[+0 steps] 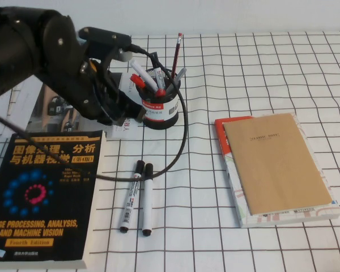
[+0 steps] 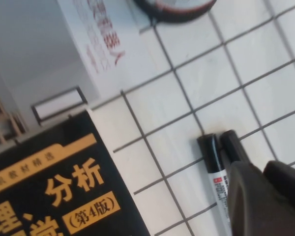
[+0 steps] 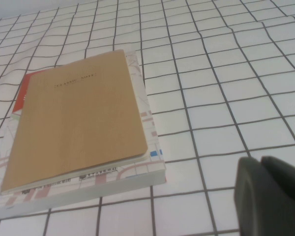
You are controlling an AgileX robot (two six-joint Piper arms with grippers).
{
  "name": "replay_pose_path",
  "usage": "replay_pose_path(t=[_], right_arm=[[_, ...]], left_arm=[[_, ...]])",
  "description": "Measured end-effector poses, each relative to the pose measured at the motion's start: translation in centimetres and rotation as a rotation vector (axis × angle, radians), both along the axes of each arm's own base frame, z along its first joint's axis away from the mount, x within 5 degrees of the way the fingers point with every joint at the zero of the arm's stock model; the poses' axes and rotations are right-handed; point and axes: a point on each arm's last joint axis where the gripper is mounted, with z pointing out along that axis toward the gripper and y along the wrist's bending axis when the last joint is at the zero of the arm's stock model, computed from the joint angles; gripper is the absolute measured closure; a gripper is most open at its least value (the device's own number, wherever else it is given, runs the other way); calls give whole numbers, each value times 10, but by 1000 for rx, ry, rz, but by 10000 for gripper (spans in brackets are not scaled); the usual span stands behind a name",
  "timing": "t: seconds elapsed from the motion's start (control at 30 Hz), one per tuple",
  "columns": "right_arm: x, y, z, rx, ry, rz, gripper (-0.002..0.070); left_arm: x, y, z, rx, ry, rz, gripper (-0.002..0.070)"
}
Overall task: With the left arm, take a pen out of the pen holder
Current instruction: 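Take a marker out of the pen holder and lay it on the table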
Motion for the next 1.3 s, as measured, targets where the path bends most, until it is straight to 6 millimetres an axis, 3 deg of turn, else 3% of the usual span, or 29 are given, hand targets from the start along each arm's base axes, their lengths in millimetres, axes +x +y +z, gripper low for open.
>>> replay_pose_path(t=[0.1, 0.2, 0.43, 0.77, 1.03, 1.3], right_arm=[[0, 0, 0, 0, 0, 0, 692], [0, 0, 0, 0, 0, 0, 692], [0, 0, 0, 0, 0, 0, 693], [0, 0, 0, 0, 0, 0, 692], [0, 0, 0, 0, 0, 0, 692], [0, 0, 0, -1, 0, 0, 692]], left_arm=[[-28, 9, 16, -43, -120, -7, 666], [-57, 22, 15, -82, -203, -1, 673], [-131, 61, -12, -142, -334, 16, 675], [-213, 102, -41, -238, -517, 31, 676], [-252, 122, -71, -275, -596, 29, 677], [-271, 131, -90, -289, -637, 24, 677]])
